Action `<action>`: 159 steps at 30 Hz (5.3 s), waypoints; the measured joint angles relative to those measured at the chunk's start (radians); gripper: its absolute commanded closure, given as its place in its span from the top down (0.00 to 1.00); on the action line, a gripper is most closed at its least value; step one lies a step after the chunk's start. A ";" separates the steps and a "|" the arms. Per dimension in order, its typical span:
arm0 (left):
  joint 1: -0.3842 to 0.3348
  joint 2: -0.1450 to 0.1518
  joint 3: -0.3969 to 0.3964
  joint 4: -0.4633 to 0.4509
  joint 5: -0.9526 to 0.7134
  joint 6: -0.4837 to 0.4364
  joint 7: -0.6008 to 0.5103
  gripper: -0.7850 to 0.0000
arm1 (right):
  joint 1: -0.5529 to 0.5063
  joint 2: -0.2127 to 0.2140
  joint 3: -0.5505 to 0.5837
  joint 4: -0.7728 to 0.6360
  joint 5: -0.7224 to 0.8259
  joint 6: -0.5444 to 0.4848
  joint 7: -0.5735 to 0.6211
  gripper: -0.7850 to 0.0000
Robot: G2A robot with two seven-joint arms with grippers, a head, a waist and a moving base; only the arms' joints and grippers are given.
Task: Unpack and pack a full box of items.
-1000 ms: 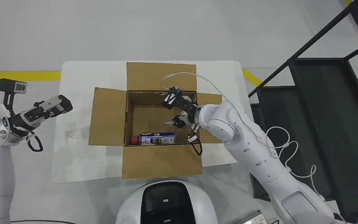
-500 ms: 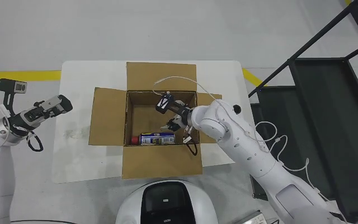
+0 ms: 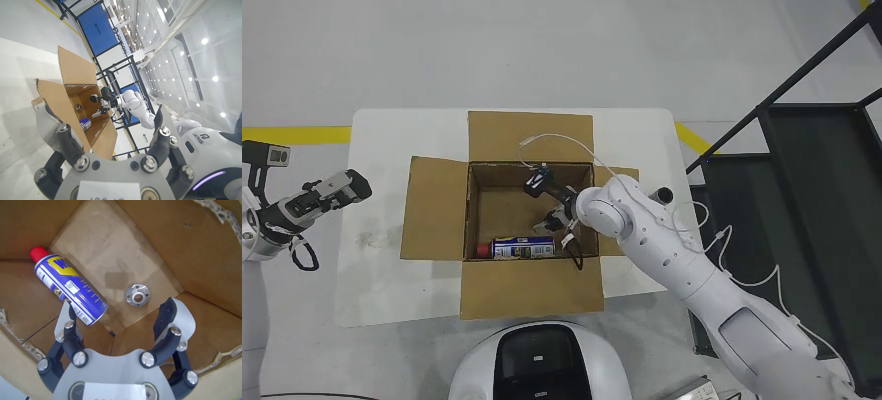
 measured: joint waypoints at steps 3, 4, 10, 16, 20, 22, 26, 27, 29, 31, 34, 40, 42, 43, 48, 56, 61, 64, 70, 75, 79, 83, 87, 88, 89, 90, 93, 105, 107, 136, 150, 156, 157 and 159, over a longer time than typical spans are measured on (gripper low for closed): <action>0.000 0.000 0.000 0.000 0.000 0.000 0.000 1.00 | 0.015 -0.007 -0.005 0.031 0.011 0.014 0.005 0.56; 0.000 0.000 0.000 0.000 0.000 0.000 0.000 1.00 | 0.021 -0.010 -0.008 0.043 0.014 0.021 0.008 0.60; 0.000 0.000 0.000 0.000 0.000 0.000 0.000 1.00 | 0.057 -0.031 -0.047 0.120 0.019 0.039 0.035 0.62; 0.000 0.000 0.000 0.000 0.000 0.000 0.000 1.00 | 0.104 -0.060 -0.084 0.208 0.033 0.066 0.024 0.60; 0.000 0.000 0.000 0.000 0.000 0.000 0.000 1.00 | 0.124 -0.077 -0.107 0.257 0.042 0.070 0.011 0.58; 0.000 0.000 0.000 0.000 0.000 0.000 0.000 1.00 | 0.133 -0.086 -0.116 0.281 0.048 0.070 0.003 0.52; 0.000 0.000 0.000 0.000 0.000 0.000 0.000 1.00 | 0.145 -0.100 -0.127 0.322 0.058 0.082 -0.012 0.49; 0.000 0.000 0.000 0.000 0.000 0.000 0.000 1.00 | 0.148 -0.103 -0.129 0.331 0.059 0.086 -0.014 0.48; 0.000 0.000 0.000 0.000 0.000 0.000 0.000 1.00 | 0.153 -0.110 -0.134 0.350 0.060 0.092 -0.018 0.49; 0.000 0.000 0.000 0.000 0.000 0.000 0.000 1.00 | 0.155 -0.116 -0.139 0.365 0.061 0.095 -0.023 0.49; 0.000 0.000 0.000 0.000 0.000 0.000 0.000 1.00 | 0.156 -0.123 -0.143 0.382 0.061 0.103 -0.026 0.56; 0.000 0.000 0.000 0.000 0.000 0.000 0.000 1.00 | 0.157 -0.131 -0.145 0.405 0.051 0.112 -0.031 0.46; 0.000 0.000 0.000 0.000 0.000 0.000 0.000 1.00 | 0.158 -0.134 -0.144 0.414 0.050 0.113 -0.033 0.39; 0.000 0.000 0.000 0.000 0.000 0.000 0.000 1.00 | 0.158 -0.135 -0.144 0.419 0.049 0.114 -0.034 0.33; 0.000 0.000 0.000 0.000 0.000 0.000 0.000 1.00 | 0.158 -0.140 -0.143 0.432 0.045 0.108 -0.035 0.00; 0.000 0.000 0.000 0.000 0.000 0.000 0.000 1.00 | 0.146 -0.135 -0.121 0.400 0.033 0.083 -0.036 0.00; 0.000 0.000 0.000 0.000 0.000 0.000 0.000 1.00 | 0.125 -0.116 -0.088 0.310 0.008 0.039 -0.013 0.00; 0.000 0.000 0.000 0.000 0.000 0.000 0.000 1.00 | 0.095 -0.095 -0.054 0.210 -0.008 0.007 0.030 0.00; 0.000 0.000 0.000 0.000 0.000 0.000 0.000 1.00 | -0.016 -0.037 0.060 -0.084 -0.038 -0.047 0.155 0.00; 0.000 0.000 0.000 0.000 0.000 0.000 0.000 1.00 | -0.108 -0.003 0.146 -0.283 -0.048 -0.076 0.227 0.00; 0.000 0.000 0.000 0.000 0.000 0.000 0.000 1.00 | -0.140 0.009 0.182 -0.344 -0.041 -0.098 0.229 0.00; 0.000 0.000 0.000 0.000 0.000 0.000 0.000 1.00 | -0.143 0.012 0.187 -0.345 -0.035 -0.112 0.221 0.00; 0.000 0.000 0.000 0.000 0.000 0.000 0.000 1.00 | -0.143 0.012 0.187 -0.345 -0.035 -0.111 0.222 0.00; 0.000 0.000 0.000 0.000 0.000 0.000 0.000 1.00 | -0.143 0.012 0.187 -0.345 -0.035 -0.111 0.222 0.00; 0.000 0.000 0.000 0.000 0.000 0.000 0.000 1.00 | -0.143 0.012 0.187 -0.345 -0.035 -0.111 0.222 0.00; 0.000 0.000 0.000 0.000 0.000 0.000 0.000 1.00 | -0.143 0.012 0.187 -0.345 -0.035 -0.111 0.222 0.00; 0.000 0.000 0.000 0.000 0.000 0.000 0.000 1.00 | -0.143 0.012 0.187 -0.345 -0.035 -0.111 0.222 0.00; 0.000 0.000 0.000 0.000 0.000 0.000 0.000 1.00 | -0.143 0.012 0.187 -0.345 -0.035 -0.111 0.222 0.00; 0.000 0.000 0.000 0.000 0.000 0.000 0.000 1.00 | -0.143 0.012 0.187 -0.345 -0.035 -0.111 0.222 0.00; 0.000 0.000 0.000 0.000 0.000 0.000 0.000 1.00 | -0.492 0.096 0.593 -0.703 0.008 -0.147 0.227 0.00; 0.000 0.000 0.000 0.000 0.000 0.000 0.000 1.00 | -0.804 0.130 0.943 -0.651 0.051 -0.111 0.103 0.00; 0.000 0.000 0.000 0.000 0.000 0.000 0.000 1.00 | -0.762 0.137 0.946 -0.518 0.031 -0.077 0.083 0.00; 0.000 0.000 0.000 0.000 0.000 0.000 0.000 1.00 | -0.749 0.137 0.940 -0.489 0.030 -0.071 0.080 0.00; 0.000 0.000 0.000 0.000 0.000 0.000 0.000 1.00 | -0.727 0.139 0.929 -0.444 0.020 -0.062 0.079 0.00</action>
